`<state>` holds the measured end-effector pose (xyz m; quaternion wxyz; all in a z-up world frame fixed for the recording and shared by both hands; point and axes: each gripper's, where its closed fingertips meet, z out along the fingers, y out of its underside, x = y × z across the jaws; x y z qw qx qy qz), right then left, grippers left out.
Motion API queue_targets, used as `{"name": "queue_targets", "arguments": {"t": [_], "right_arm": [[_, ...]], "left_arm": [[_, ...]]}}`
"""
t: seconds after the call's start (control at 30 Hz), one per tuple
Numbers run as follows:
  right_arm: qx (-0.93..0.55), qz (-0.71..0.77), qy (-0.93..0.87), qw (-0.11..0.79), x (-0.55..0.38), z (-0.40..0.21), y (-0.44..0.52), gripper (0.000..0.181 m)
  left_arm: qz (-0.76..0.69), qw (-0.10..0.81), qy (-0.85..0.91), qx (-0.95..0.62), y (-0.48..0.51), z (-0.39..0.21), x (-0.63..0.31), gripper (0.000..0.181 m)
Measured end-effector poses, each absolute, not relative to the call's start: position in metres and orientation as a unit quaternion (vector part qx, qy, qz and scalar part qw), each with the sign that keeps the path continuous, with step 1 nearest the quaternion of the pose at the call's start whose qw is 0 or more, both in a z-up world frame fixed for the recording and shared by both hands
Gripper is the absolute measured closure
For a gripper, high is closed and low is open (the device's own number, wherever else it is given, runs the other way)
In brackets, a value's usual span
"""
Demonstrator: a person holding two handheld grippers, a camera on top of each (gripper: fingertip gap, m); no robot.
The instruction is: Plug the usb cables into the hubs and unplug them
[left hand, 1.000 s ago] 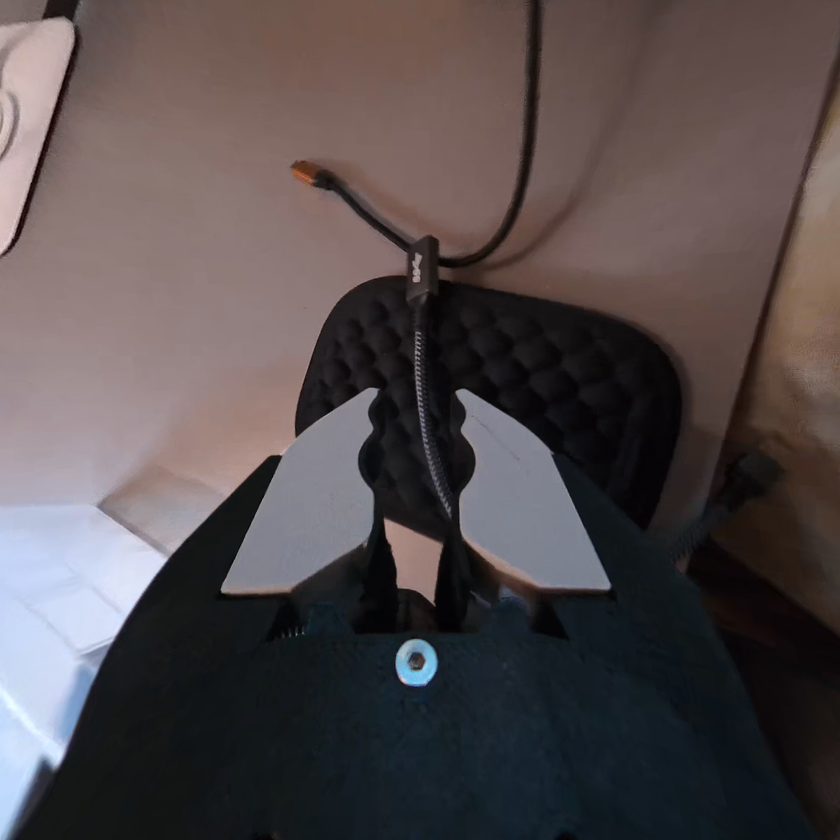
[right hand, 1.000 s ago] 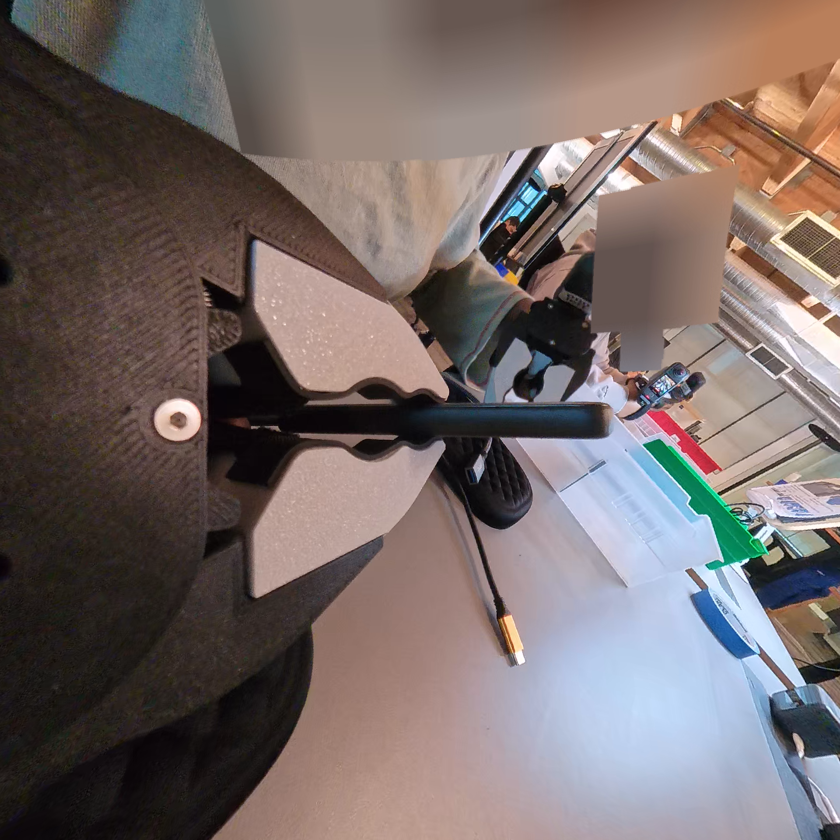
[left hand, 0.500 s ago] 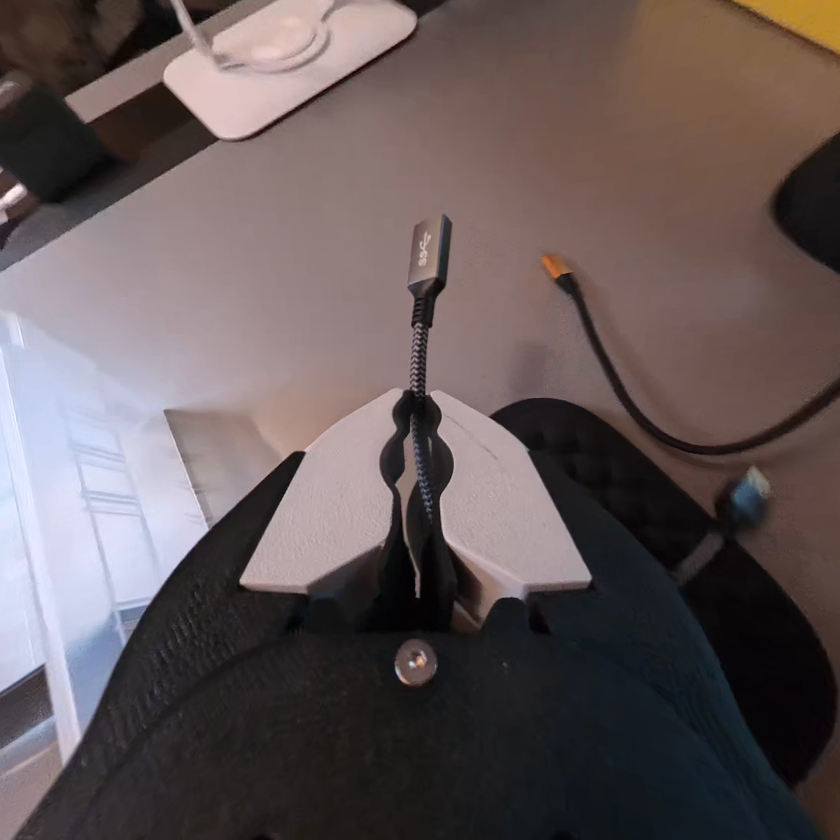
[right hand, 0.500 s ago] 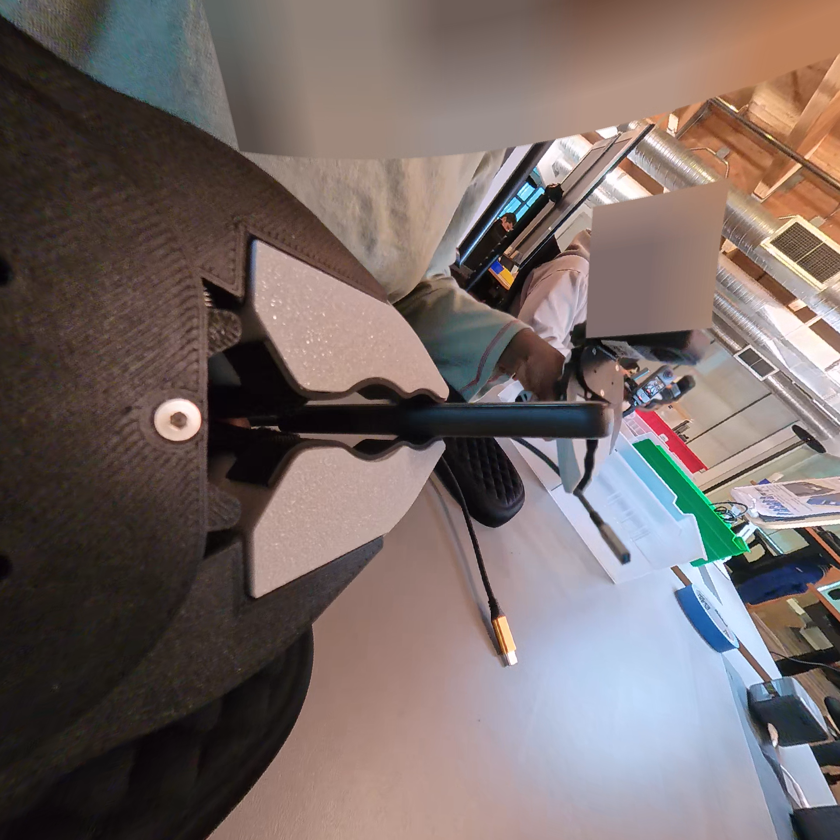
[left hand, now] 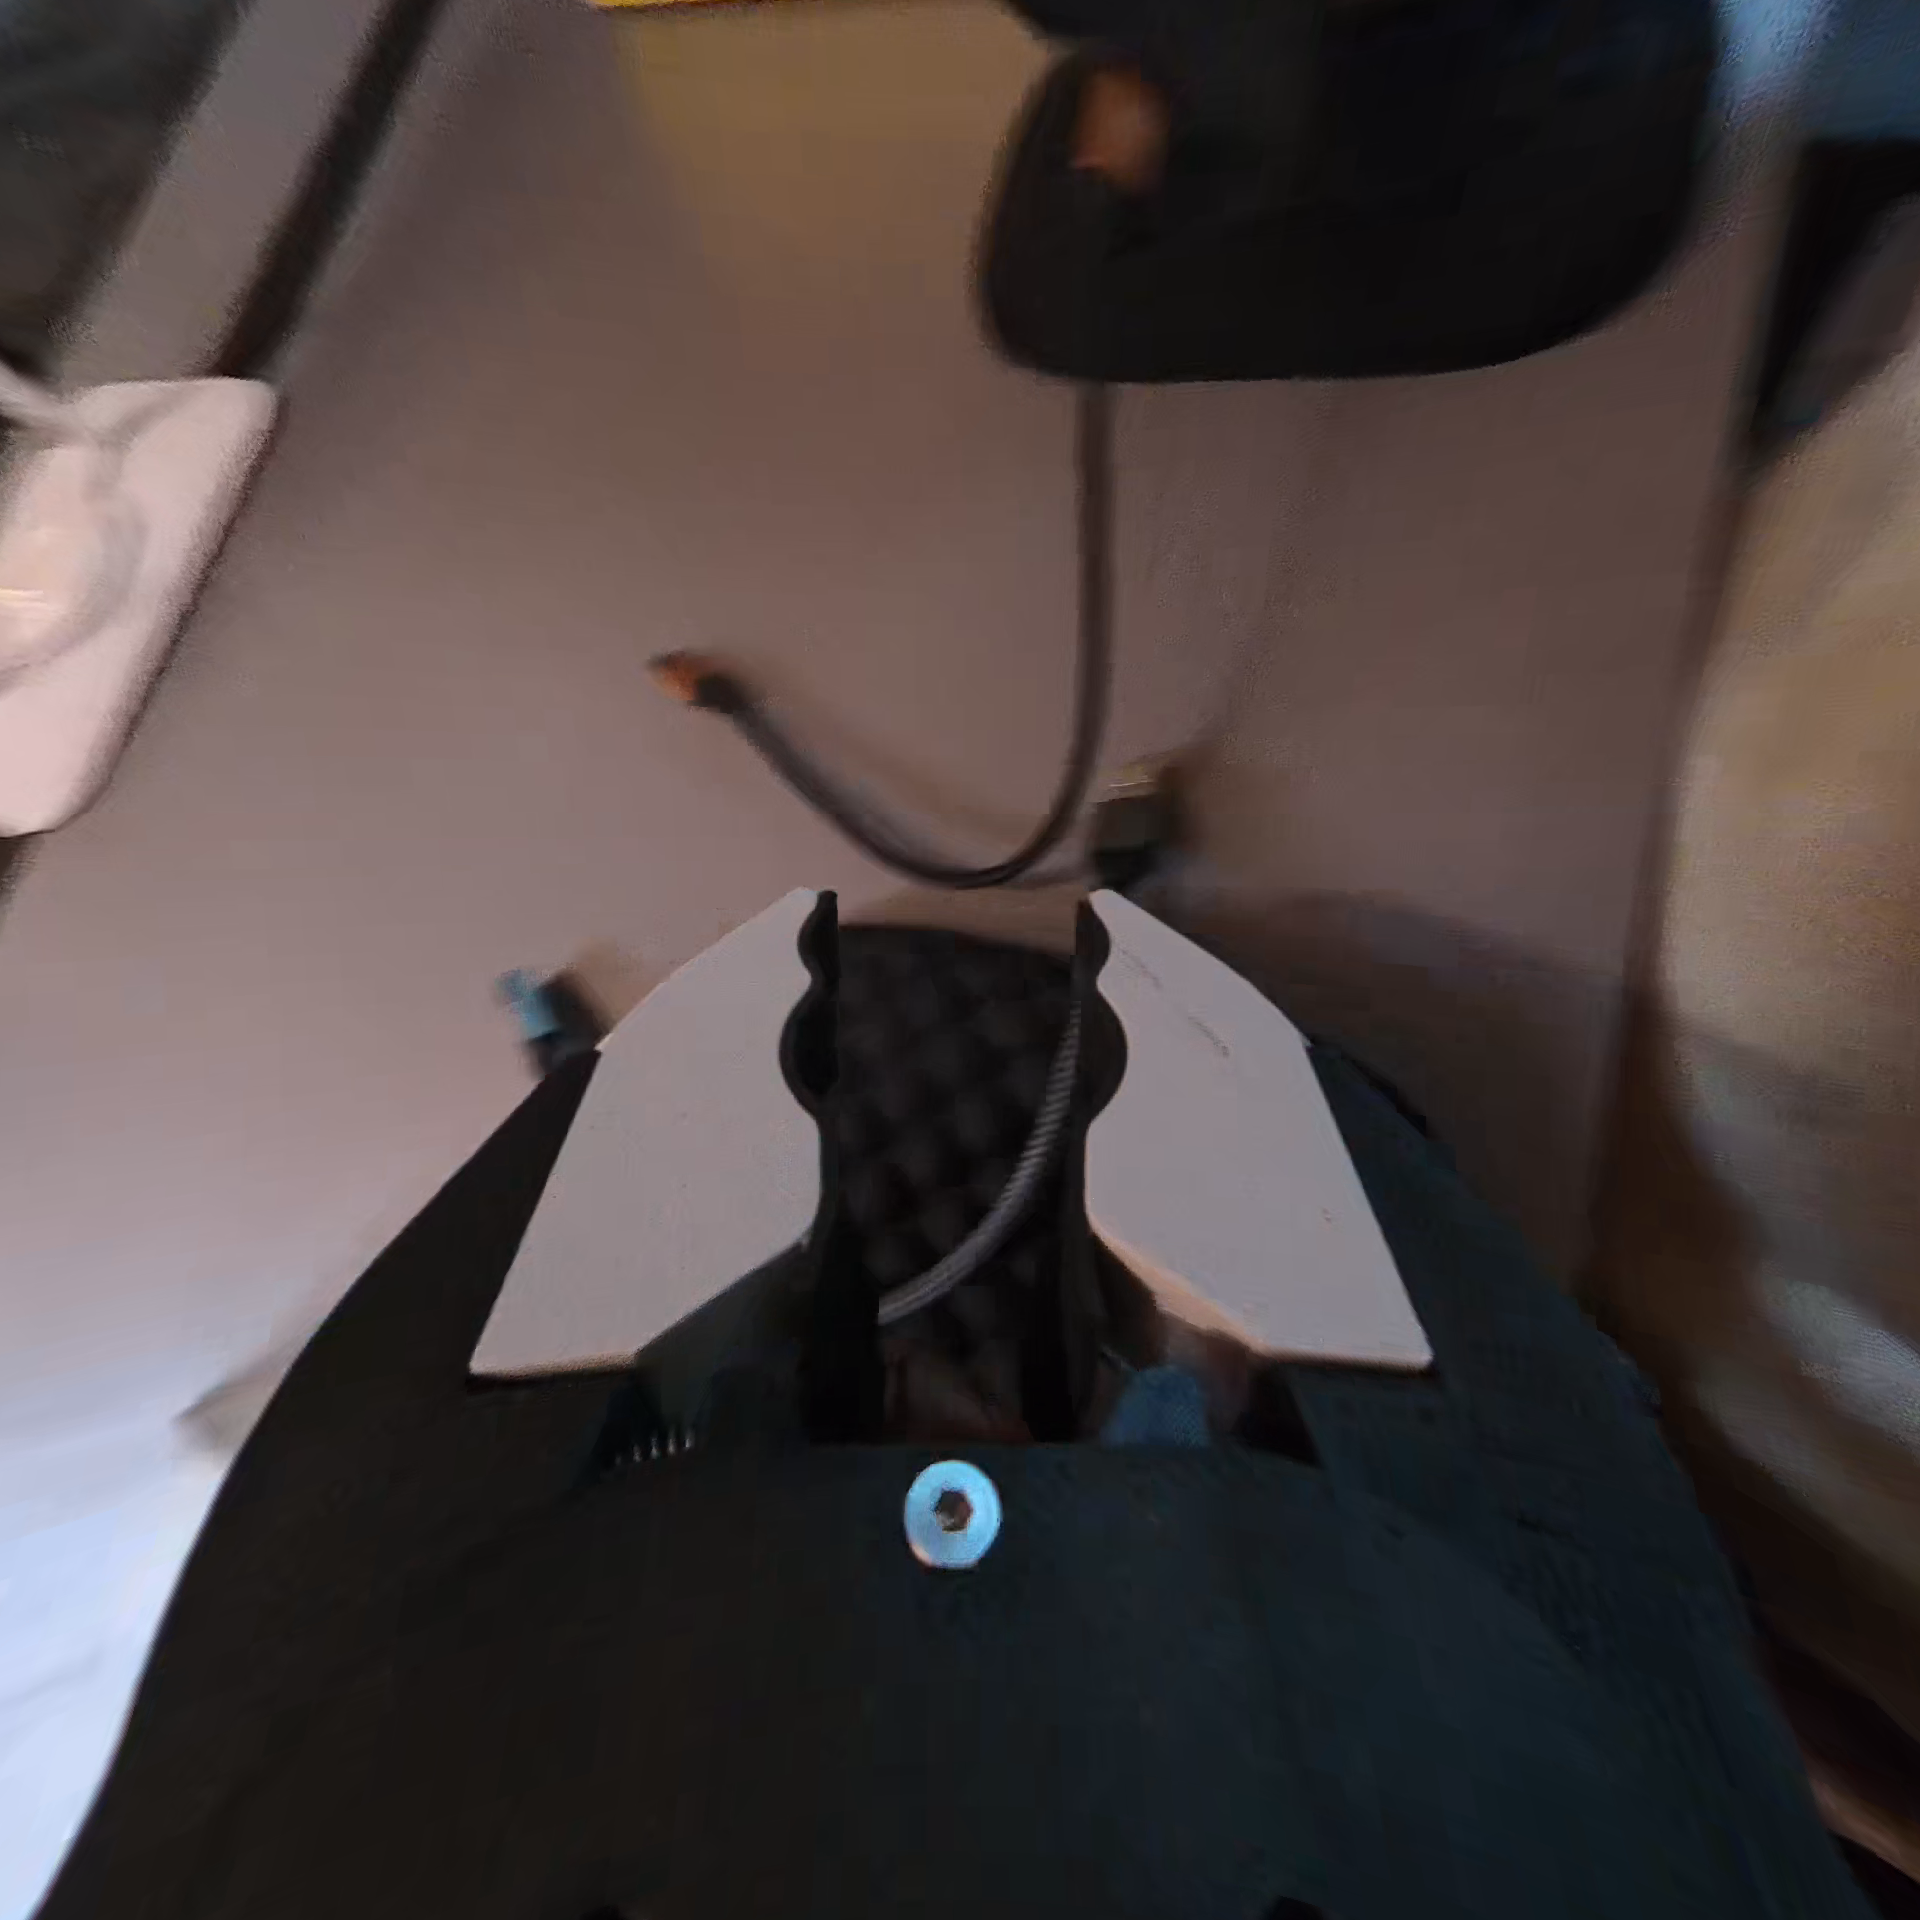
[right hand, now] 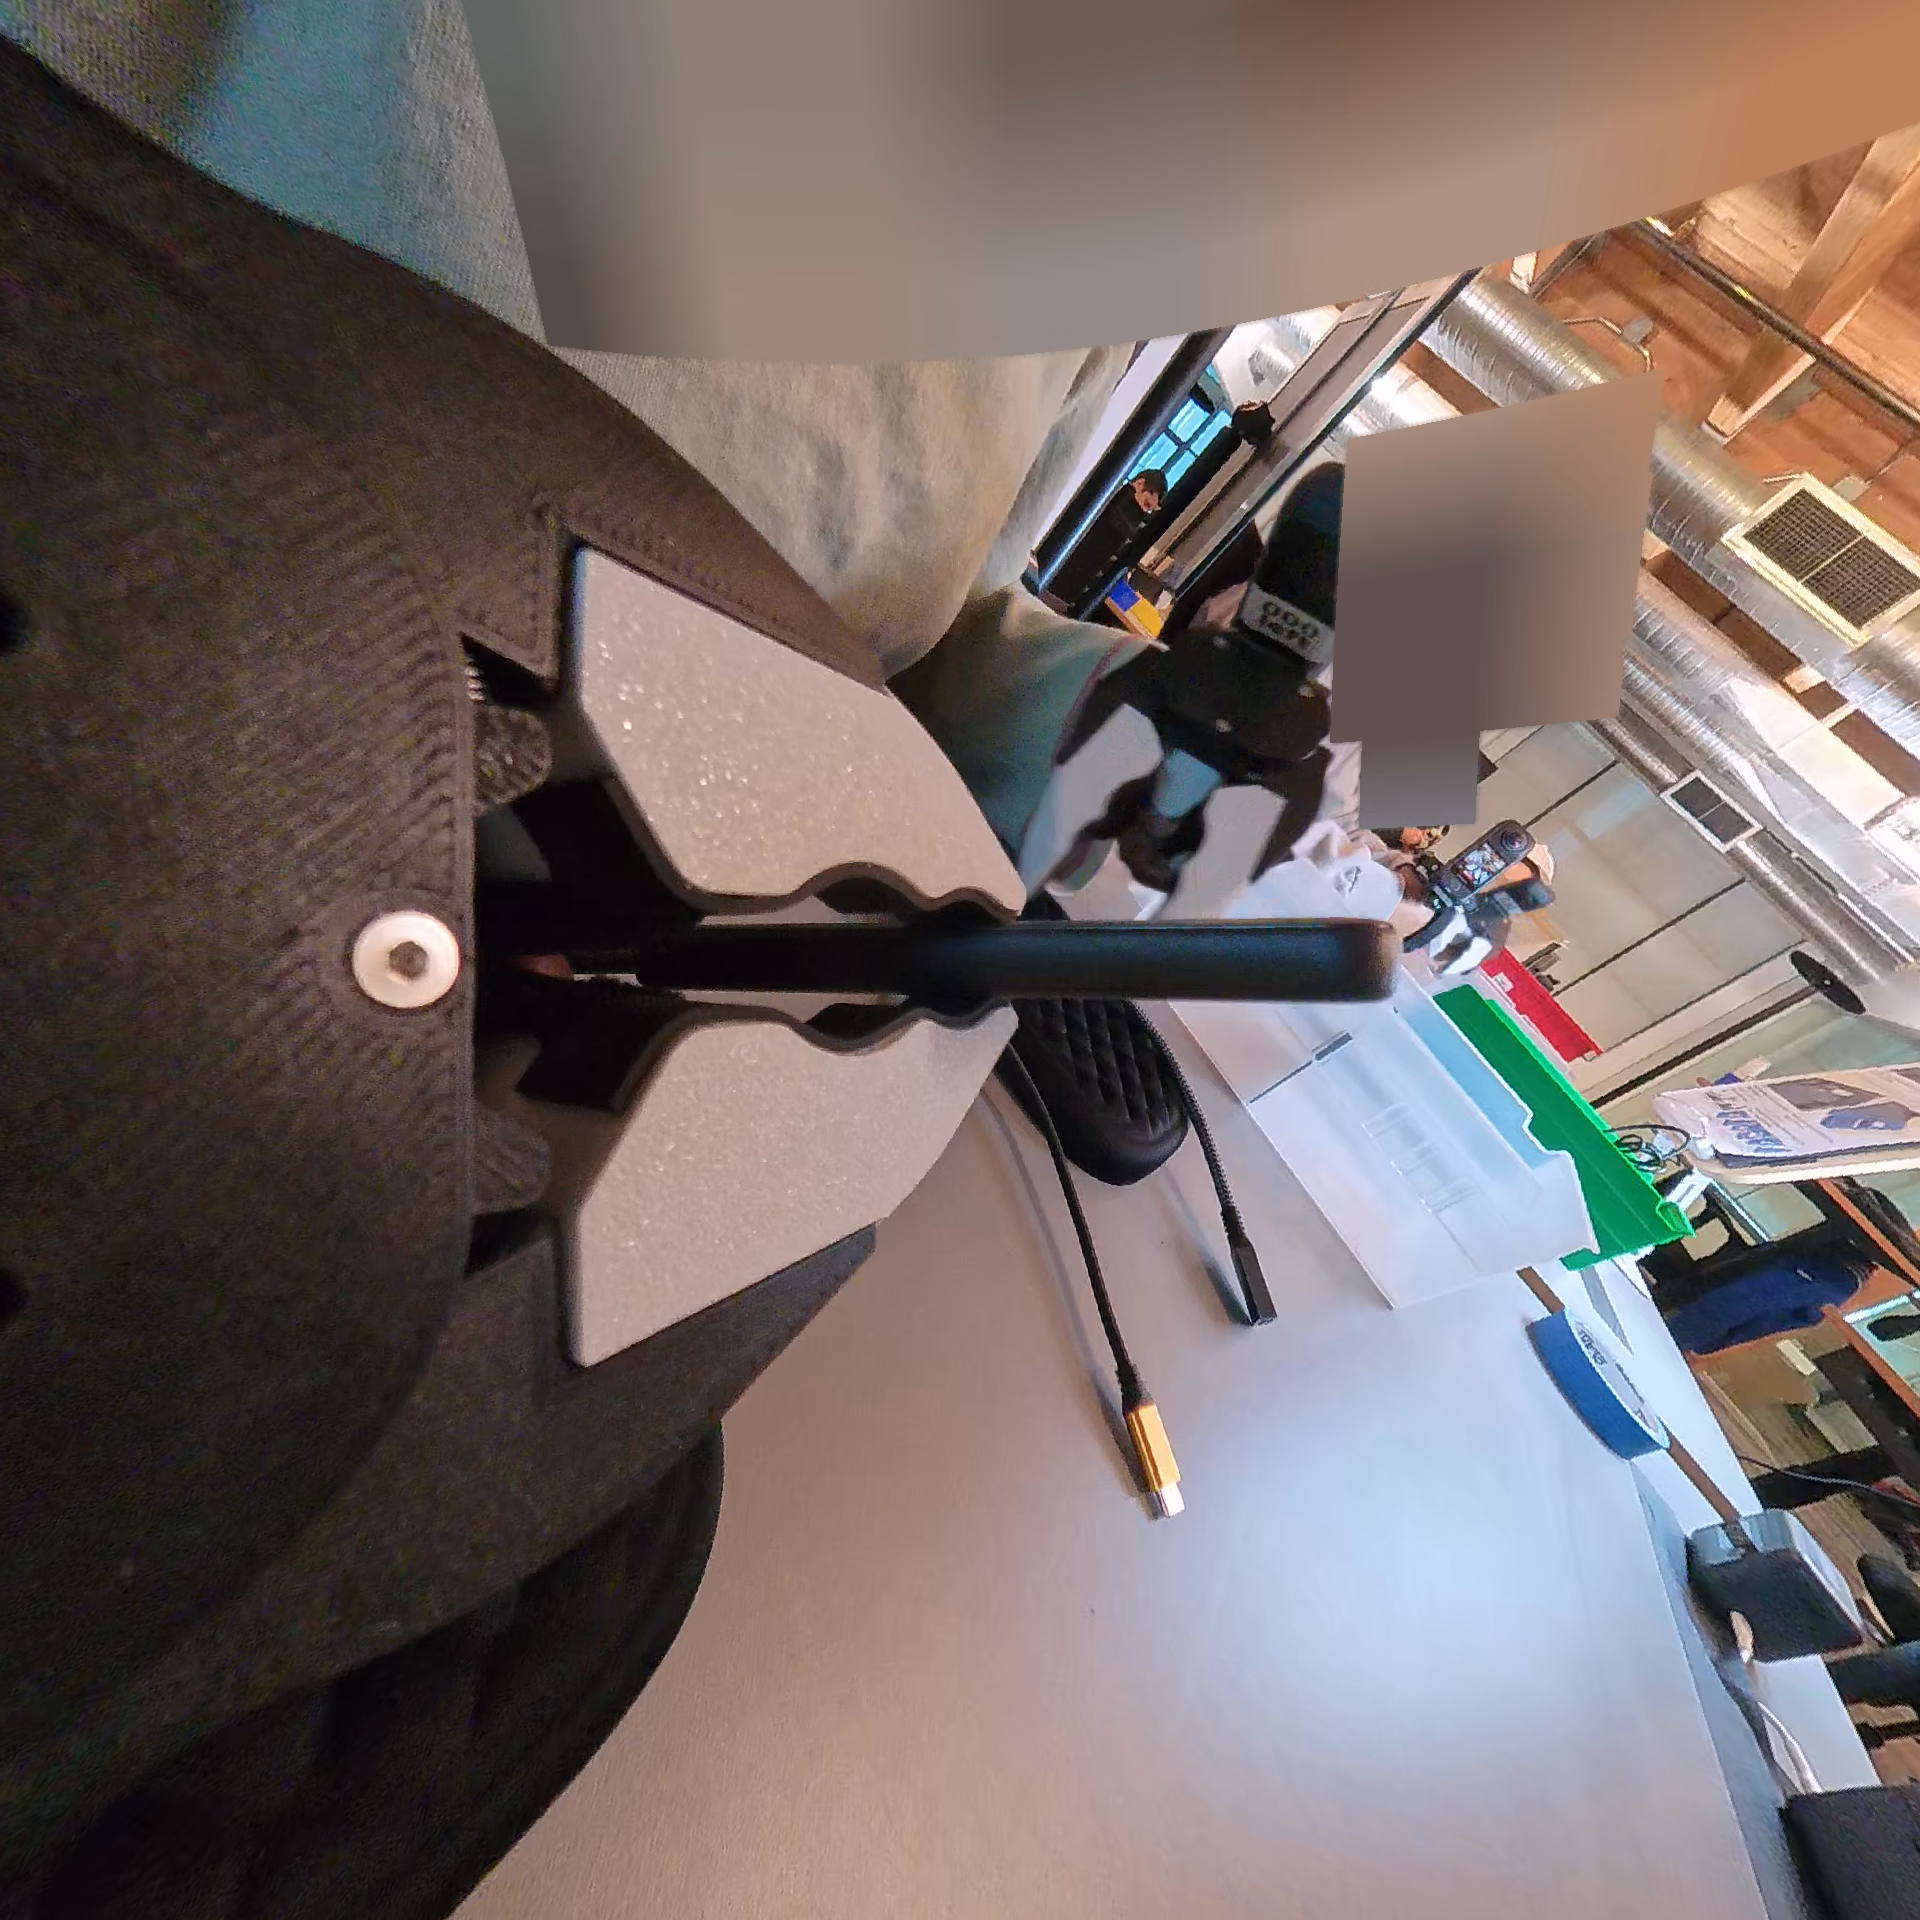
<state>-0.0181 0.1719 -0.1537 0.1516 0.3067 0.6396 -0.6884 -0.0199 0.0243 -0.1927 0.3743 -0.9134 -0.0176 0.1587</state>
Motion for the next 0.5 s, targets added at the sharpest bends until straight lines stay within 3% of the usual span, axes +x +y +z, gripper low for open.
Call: {"name": "queue_targets", "arguments": {"t": [0.5], "right_arm": [[0.311,-0.697,0.632,0.138,-0.020,-0.152,0.178,0.169]], "left_arm": [[-0.007,0.313,-0.029,-0.949,0.051,-0.253,-0.003,0.147]]}}
